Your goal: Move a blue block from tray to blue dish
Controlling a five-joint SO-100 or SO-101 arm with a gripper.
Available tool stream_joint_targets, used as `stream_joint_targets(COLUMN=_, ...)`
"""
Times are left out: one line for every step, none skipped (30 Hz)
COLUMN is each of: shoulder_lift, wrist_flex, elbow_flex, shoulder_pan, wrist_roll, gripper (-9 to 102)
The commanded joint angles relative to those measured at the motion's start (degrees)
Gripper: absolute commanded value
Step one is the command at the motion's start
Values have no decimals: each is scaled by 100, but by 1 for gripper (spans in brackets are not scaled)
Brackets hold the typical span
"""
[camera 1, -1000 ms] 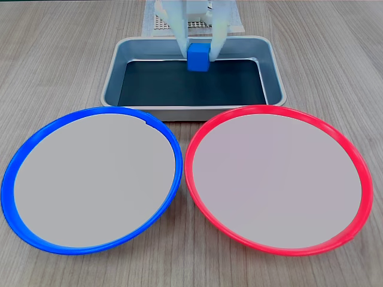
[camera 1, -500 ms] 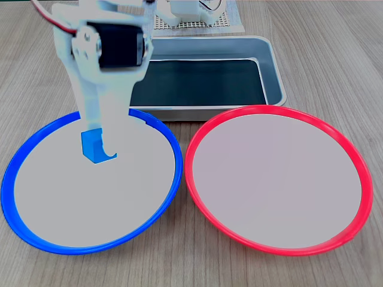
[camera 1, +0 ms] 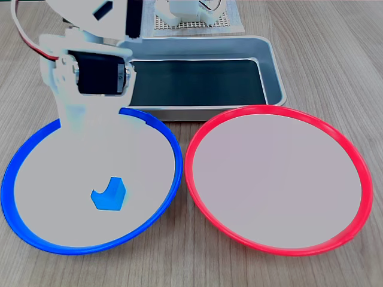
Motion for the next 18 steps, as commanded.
stream_joint_targets(shoulder_lift=879, wrist_flex=-211, elbow_flex=114, shoulder_pan=-105, wrist_roll=800, gripper=9)
stream_joint_targets(shoulder_lift=1125, wrist_flex=-167, elbow_flex=176, shoulder_pan=-149, wrist_roll=1028, gripper=2)
stream_joint_targets(shoulder_lift=1468, wrist_flex=-167, elbow_flex=352, shoulder_pan=-202, wrist_roll=1274, gripper=0)
stream_joint_targets(shoulder_lift=1714, wrist_flex=-272, elbow_flex=545, shoulder_pan=-229, wrist_roll=1521, gripper=0)
stream_joint_targets(shoulder_lift=2074, wrist_flex=-598, elbow_flex=861, shoulder_pan=-264, wrist_roll=2364, gripper=0)
stream_joint_targets(shoulder_lift=2399, wrist_flex=-861, elbow_flex=1125, shoulder_pan=-290, wrist_roll=3111, gripper=0)
stream_joint_targets(shoulder_lift=2716, wrist_flex=-1160, elbow_flex=1415, shoulder_pan=-325, wrist_roll=3727, gripper=0)
stream_joint_targets(shoulder_lift=3059, wrist_flex=-1556, elbow_flex=1740, shoulder_pan=-360, wrist_roll=4342, gripper=0)
stream_joint_targets(shoulder_lift=3401, wrist_flex=-1907, elbow_flex=2065, shoulder_pan=-378, wrist_roll=4878, gripper=0)
stream_joint_targets(shoulder_lift=3744, wrist_flex=-2145, elbow_flex=2382, shoulder_pan=-422, wrist_roll=5353, gripper=0)
stream_joint_targets(shoulder_lift=4087, wrist_flex=-2268, elbow_flex=2663, shoulder_pan=-439, wrist_roll=5827, gripper=0)
stream_joint_targets(shoulder_lift=4509, wrist_flex=-2303, elbow_flex=3015, shoulder_pan=-483, wrist_roll=6223, gripper=0)
stream_joint_targets(shoulder_lift=4860, wrist_flex=-2294, elbow_flex=3349, shoulder_pan=-519, wrist_roll=6486, gripper=0)
stream_joint_targets(shoulder_lift=5528, wrist_flex=-2294, elbow_flex=4034, shoulder_pan=-598, wrist_roll=6759, gripper=0)
stream_joint_targets(shoulder_lift=5941, wrist_flex=-2250, elbow_flex=4491, shoulder_pan=-668, wrist_roll=6812, gripper=0)
stream_joint_targets(shoulder_lift=6319, wrist_flex=-2180, elbow_flex=4904, shoulder_pan=-729, wrist_roll=6812, gripper=0)
stream_joint_targets(shoulder_lift=6768, wrist_flex=-2057, elbow_flex=5370, shoulder_pan=-800, wrist_roll=6776, gripper=0)
stream_joint_targets(shoulder_lift=7286, wrist_flex=-1916, elbow_flex=5897, shoulder_pan=-870, wrist_roll=6724, gripper=0)
